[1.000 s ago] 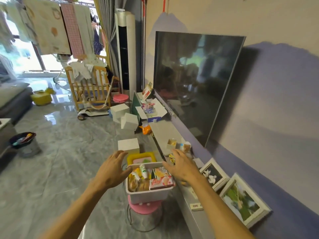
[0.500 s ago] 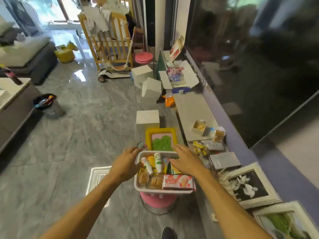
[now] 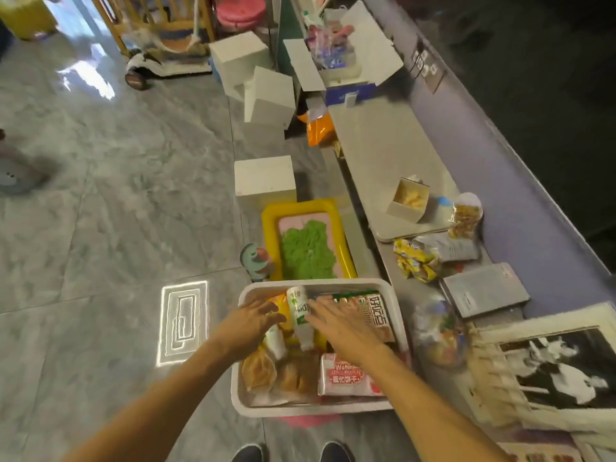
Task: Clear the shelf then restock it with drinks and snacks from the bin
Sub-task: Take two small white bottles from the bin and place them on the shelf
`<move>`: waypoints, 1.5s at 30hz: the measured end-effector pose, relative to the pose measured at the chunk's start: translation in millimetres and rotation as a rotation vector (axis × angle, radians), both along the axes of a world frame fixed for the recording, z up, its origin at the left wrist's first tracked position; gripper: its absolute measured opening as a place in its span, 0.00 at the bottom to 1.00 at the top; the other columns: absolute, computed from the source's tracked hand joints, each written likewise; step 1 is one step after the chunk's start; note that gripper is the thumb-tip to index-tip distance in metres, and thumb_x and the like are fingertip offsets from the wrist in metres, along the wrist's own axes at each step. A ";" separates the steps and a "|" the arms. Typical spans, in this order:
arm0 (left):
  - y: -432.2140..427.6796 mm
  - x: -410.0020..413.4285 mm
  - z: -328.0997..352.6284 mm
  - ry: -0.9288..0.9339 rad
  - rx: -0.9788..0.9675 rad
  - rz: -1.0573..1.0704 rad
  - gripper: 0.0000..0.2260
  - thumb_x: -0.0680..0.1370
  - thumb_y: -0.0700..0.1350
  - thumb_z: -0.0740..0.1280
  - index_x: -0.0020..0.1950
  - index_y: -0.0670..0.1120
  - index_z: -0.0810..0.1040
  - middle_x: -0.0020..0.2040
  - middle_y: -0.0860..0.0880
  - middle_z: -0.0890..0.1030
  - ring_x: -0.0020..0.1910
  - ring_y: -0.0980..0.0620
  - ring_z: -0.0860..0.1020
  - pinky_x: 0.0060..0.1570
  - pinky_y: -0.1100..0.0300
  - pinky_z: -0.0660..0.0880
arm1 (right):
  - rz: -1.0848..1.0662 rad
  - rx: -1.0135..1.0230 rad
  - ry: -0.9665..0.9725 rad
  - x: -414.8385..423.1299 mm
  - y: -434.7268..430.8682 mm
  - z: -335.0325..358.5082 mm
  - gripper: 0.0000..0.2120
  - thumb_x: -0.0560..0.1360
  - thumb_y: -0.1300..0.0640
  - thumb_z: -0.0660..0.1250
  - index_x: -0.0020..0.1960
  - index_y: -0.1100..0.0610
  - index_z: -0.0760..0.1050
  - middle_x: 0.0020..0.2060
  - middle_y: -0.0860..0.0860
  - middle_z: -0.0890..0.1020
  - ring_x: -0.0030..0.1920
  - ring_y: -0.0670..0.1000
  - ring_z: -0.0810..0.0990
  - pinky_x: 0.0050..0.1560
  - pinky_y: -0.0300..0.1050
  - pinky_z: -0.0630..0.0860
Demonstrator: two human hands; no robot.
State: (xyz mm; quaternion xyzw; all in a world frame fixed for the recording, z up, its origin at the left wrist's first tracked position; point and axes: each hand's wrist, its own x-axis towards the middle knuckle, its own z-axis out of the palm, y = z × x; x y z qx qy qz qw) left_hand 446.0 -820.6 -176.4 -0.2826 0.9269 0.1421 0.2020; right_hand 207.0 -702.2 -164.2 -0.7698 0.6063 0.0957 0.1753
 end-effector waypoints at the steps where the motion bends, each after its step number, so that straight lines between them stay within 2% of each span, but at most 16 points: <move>1: -2.4 2.0 -17.7 0.027 0.034 -0.021 0.29 0.72 0.36 0.74 0.69 0.59 0.79 0.68 0.50 0.80 0.68 0.45 0.78 0.60 0.50 0.81 | 0.023 -0.054 0.011 2.4 -2.8 -14.3 0.42 0.72 0.70 0.75 0.82 0.52 0.66 0.83 0.57 0.62 0.82 0.59 0.62 0.79 0.62 0.62; 4: -8.1 11.8 -56.8 0.074 0.065 -0.072 0.31 0.75 0.39 0.70 0.74 0.64 0.72 0.71 0.54 0.76 0.69 0.46 0.76 0.64 0.48 0.79 | 0.136 -0.008 -0.015 9.1 -7.6 -51.8 0.43 0.78 0.74 0.63 0.87 0.52 0.50 0.86 0.56 0.44 0.85 0.59 0.43 0.81 0.55 0.42; 7: -11.0 12.7 -69.2 0.090 0.037 -0.139 0.27 0.77 0.46 0.69 0.75 0.65 0.71 0.70 0.54 0.75 0.66 0.48 0.76 0.66 0.50 0.77 | 0.159 -0.029 -0.038 13.1 -10.4 -69.3 0.44 0.78 0.75 0.62 0.87 0.51 0.50 0.85 0.56 0.41 0.84 0.58 0.38 0.81 0.56 0.39; 13: -5.8 10.3 -68.5 0.187 -0.060 -0.207 0.20 0.78 0.49 0.63 0.69 0.60 0.77 0.67 0.52 0.75 0.64 0.48 0.77 0.65 0.49 0.77 | 0.185 -0.096 -0.099 18.2 -20.3 -87.1 0.35 0.77 0.68 0.69 0.81 0.53 0.65 0.85 0.56 0.55 0.85 0.63 0.49 0.81 0.69 0.55; 15: -4.4 14.3 -62.6 0.232 -0.016 -0.110 0.20 0.77 0.50 0.65 0.69 0.59 0.77 0.67 0.55 0.77 0.64 0.50 0.78 0.64 0.52 0.77 | 0.133 -0.127 -0.133 17.6 -20.3 -80.3 0.34 0.76 0.62 0.71 0.81 0.54 0.66 0.83 0.56 0.63 0.84 0.62 0.57 0.80 0.66 0.60; 18: 8.0 19.1 -39.4 0.346 0.116 0.187 0.23 0.76 0.54 0.72 0.71 0.60 0.74 0.66 0.57 0.81 0.59 0.48 0.83 0.52 0.52 0.81 | -0.130 -0.247 -0.241 16.3 -13.1 -56.5 0.37 0.73 0.48 0.79 0.77 0.58 0.72 0.76 0.55 0.74 0.77 0.55 0.72 0.74 0.58 0.73; 20: 19.5 20.3 -19.9 0.417 0.221 0.371 0.26 0.76 0.61 0.71 0.73 0.66 0.71 0.65 0.57 0.83 0.55 0.49 0.85 0.52 0.52 0.82 | -0.366 -0.263 -0.386 18.9 -6.8 -22.1 0.34 0.74 0.47 0.77 0.76 0.57 0.74 0.73 0.53 0.79 0.73 0.51 0.77 0.73 0.46 0.70; 22: 25.8 15.0 7.7 0.524 0.280 0.480 0.25 0.75 0.64 0.73 0.70 0.73 0.69 0.61 0.62 0.83 0.53 0.54 0.85 0.51 0.58 0.81 | -0.588 -0.268 -0.528 25.1 -1.0 14.4 0.27 0.75 0.48 0.76 0.72 0.54 0.78 0.62 0.50 0.85 0.61 0.47 0.80 0.64 0.36 0.68; 25: 26.7 -6.8 65.4 0.672 0.339 0.565 0.23 0.73 0.59 0.78 0.61 0.77 0.73 0.53 0.72 0.81 0.51 0.67 0.81 0.50 0.67 0.76 | -0.867 -0.327 -0.702 25.0 10.0 65.2 0.18 0.73 0.42 0.77 0.59 0.49 0.84 0.44 0.45 0.88 0.45 0.46 0.82 0.51 0.48 0.80; 28: 21.9 -29.2 126.0 0.772 0.449 0.601 0.24 0.71 0.52 0.82 0.64 0.64 0.80 0.54 0.66 0.86 0.55 0.63 0.84 0.57 0.53 0.83 | -0.989 -0.386 -0.805 18.0 21.6 125.8 0.12 0.72 0.42 0.78 0.50 0.48 0.85 0.40 0.36 0.85 0.42 0.42 0.85 0.43 0.46 0.81; 31: 20.6 -43.7 195.5 0.847 0.469 0.562 0.25 0.69 0.50 0.84 0.64 0.59 0.81 0.54 0.60 0.87 0.53 0.59 0.86 0.55 0.50 0.84 | -1.061 -0.448 -0.808 10.2 37.5 197.2 0.10 0.72 0.45 0.80 0.49 0.48 0.86 0.39 0.34 0.85 0.43 0.39 0.85 0.43 0.39 0.81; 34: 26.2 -51.8 268.7 0.916 0.422 0.455 0.28 0.69 0.58 0.83 0.67 0.58 0.80 0.57 0.61 0.86 0.54 0.61 0.85 0.53 0.55 0.84 | -1.108 -0.518 -0.790 4.8 64.8 271.7 0.15 0.71 0.41 0.80 0.53 0.48 0.87 0.43 0.39 0.87 0.45 0.41 0.86 0.46 0.47 0.84; 37: 41.8 -56.8 339.0 0.926 0.415 0.334 0.27 0.67 0.60 0.81 0.64 0.63 0.80 0.55 0.64 0.86 0.53 0.64 0.84 0.51 0.60 0.84 | -1.190 -0.605 -0.720 9.3 102.9 345.1 0.19 0.71 0.38 0.79 0.51 0.51 0.86 0.42 0.41 0.87 0.43 0.41 0.85 0.42 0.46 0.83; 40: 69.1 -69.2 398.8 0.918 0.422 0.172 0.26 0.68 0.57 0.83 0.65 0.62 0.80 0.54 0.64 0.86 0.52 0.65 0.84 0.51 0.59 0.84 | -1.301 -0.692 -0.631 19.8 148.9 407.7 0.18 0.71 0.37 0.79 0.47 0.51 0.85 0.39 0.39 0.86 0.39 0.36 0.83 0.34 0.33 0.74; 42: 89.3 -80.1 430.6 0.916 0.444 0.081 0.26 0.69 0.55 0.83 0.66 0.60 0.81 0.54 0.63 0.86 0.52 0.64 0.85 0.52 0.56 0.85 | -1.363 -0.747 -0.555 28.0 182.7 442.1 0.20 0.71 0.35 0.78 0.47 0.51 0.85 0.38 0.40 0.86 0.38 0.38 0.82 0.32 0.35 0.74; 45: 132.2 -99.3 475.0 0.921 0.451 -0.073 0.24 0.69 0.52 0.84 0.60 0.66 0.81 0.53 0.64 0.86 0.52 0.63 0.85 0.54 0.55 0.84 | -1.450 -0.842 -0.471 44.2 242.9 482.7 0.18 0.72 0.36 0.77 0.47 0.51 0.85 0.37 0.41 0.85 0.37 0.38 0.82 0.31 0.33 0.72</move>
